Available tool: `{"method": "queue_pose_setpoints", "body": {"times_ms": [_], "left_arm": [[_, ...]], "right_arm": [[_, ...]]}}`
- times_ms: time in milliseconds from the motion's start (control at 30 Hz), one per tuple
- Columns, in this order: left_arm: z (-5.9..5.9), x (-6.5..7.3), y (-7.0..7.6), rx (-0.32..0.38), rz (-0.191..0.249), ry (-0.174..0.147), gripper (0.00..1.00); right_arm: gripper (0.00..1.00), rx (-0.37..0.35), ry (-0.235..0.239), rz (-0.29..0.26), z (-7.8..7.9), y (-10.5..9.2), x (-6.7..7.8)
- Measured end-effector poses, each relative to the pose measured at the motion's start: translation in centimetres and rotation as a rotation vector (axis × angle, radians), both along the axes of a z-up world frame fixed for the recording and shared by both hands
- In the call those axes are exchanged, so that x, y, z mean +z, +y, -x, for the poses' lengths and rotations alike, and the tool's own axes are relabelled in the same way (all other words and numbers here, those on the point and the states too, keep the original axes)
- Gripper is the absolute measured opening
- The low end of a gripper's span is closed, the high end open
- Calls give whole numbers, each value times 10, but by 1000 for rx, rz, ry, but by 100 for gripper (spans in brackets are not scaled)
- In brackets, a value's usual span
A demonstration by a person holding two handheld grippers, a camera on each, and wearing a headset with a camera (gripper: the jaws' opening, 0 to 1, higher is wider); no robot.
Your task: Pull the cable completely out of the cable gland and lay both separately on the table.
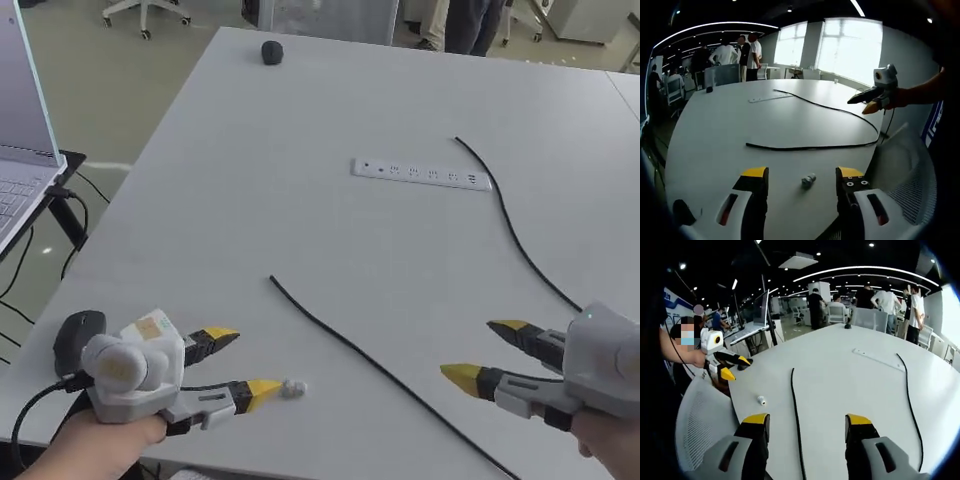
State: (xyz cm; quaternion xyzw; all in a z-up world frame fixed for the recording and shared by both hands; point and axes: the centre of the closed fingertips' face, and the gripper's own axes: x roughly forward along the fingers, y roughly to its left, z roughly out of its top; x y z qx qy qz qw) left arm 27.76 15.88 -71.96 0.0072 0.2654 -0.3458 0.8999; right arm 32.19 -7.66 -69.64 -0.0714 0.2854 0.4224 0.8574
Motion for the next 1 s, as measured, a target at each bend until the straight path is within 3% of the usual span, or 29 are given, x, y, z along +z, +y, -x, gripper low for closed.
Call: {"method": "queue_pose_setpoints", "body": {"times_ms": [33, 133, 333, 400, 567, 767, 867, 1000], "left_arm": [[2, -2, 2, 1, -14, 4, 55], [5, 0, 7, 21, -3, 12, 58], [10, 5, 15, 55, 7, 14, 62], [13, 8, 17, 54, 14, -5, 64], [21, 14, 21, 63, 34, -11, 72], [27, 17, 27, 78, 21, -18, 78], [32, 10, 32, 94, 17, 12, 83], [37, 9, 38, 96, -4, 22, 87]], "right_arm": [[62, 6, 1, 6, 4, -1, -3], [64, 4, 18, -3, 12, -3, -8], [72, -17, 18, -73, 23, -5, -4], [75, -23, 22, -88, 26, -7, -3], [84, -33, 16, -122, 36, -11, 2], [92, -22, 31, -110, 50, -20, 0], [96, -30, 40, -105, 53, -24, -1], [99, -15, 56, -97, 61, -24, -1]]}}
